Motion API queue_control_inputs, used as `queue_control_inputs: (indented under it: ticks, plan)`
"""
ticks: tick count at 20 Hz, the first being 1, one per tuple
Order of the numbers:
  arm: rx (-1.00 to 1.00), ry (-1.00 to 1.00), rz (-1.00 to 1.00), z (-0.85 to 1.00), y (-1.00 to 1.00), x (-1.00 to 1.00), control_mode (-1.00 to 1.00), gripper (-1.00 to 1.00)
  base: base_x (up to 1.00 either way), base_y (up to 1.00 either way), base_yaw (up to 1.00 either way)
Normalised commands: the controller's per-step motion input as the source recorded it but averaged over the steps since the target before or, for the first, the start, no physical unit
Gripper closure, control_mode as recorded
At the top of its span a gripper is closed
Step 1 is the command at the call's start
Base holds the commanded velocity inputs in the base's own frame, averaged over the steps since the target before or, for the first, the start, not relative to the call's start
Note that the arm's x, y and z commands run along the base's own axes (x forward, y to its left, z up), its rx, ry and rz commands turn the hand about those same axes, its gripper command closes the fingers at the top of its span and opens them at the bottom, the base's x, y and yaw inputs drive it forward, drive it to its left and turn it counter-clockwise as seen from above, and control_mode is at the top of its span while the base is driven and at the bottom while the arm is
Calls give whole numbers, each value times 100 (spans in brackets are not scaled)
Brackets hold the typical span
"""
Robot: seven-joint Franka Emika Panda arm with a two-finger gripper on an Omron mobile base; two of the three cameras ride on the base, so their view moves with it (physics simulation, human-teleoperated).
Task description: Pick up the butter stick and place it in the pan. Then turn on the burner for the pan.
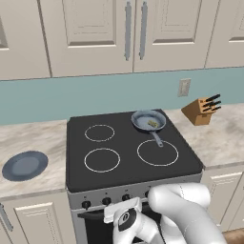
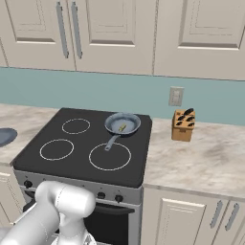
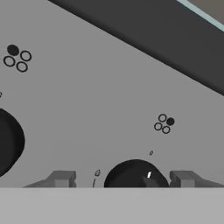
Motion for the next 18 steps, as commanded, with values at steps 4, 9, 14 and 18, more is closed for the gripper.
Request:
queue_control_inputs:
  ticks: [4, 9, 14, 18]
  plan:
    - [-16, 3, 1, 0, -8, 19, -100, 100, 0, 0, 0]
    - [-26, 5, 0, 0, -1, 18, -100, 100, 0, 0, 0]
    - [-25, 7, 0, 0, 0, 23, -100, 100, 0, 0, 0]
    - [-22, 5, 0, 0, 0, 24, -100, 100, 0, 0, 0]
